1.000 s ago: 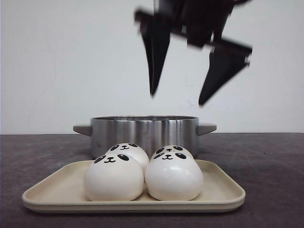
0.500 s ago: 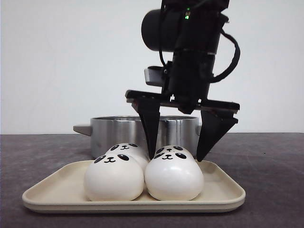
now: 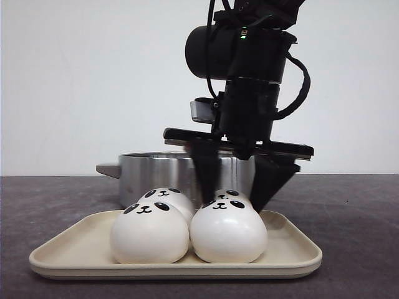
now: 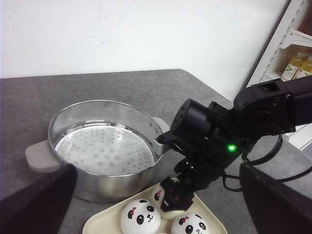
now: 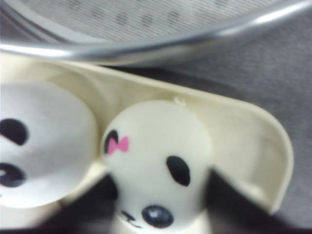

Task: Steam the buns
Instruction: 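Lower the right gripper onto the farther panda bun nearest it and grasp, then lift the bun with the right gripper and carry it over the steel pot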

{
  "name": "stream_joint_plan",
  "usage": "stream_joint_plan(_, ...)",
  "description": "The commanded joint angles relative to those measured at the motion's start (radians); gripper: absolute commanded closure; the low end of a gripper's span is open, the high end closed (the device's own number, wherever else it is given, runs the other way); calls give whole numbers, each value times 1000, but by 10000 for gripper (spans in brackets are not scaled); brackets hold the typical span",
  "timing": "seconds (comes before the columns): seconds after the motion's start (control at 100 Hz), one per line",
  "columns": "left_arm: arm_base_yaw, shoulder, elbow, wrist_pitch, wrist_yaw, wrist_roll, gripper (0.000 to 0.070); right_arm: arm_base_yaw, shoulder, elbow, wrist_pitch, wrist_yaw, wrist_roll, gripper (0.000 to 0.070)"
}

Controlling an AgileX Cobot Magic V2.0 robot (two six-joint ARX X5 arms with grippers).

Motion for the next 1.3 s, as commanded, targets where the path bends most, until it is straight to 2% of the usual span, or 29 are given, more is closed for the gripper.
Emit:
stream_joint_plan(0.0,-9,4,16,13,2,12,0,2,27,15,-11,11,12,700)
stream_joint_plan(0.1,-9,4,16,10,2,12,0,4,14,17,0,32,11,699)
stream_joint_plan(0.3,-9,4,16,10,2,12,0,27,-117,83,-51,10,-51,699)
stream_joint_plan(0.46,-9,4,16,16,1,12,0,62,-223,219,-95,-6,-108,699)
stream_joint_plan(0.6,-9,4,16,21,-2,13,0,49,-235,414,-87,34,-160,699)
stream_joint_plan(0.71,-9,4,16,21,-2,13,0,14,-198,552,-79,74,-206,699)
stream_joint_plan(0.84,-9,4,16,19,-2,13,0,-49,-134,647,-84,75,-230,699)
stream_joint_plan(1.05,-9,4,16,17,-2,12,0,-134,-11,659,-76,69,-264,699)
stream_joint_plan(1.29,-9,4,16,17,-1,12,0,-163,182,659,-27,57,-301,699)
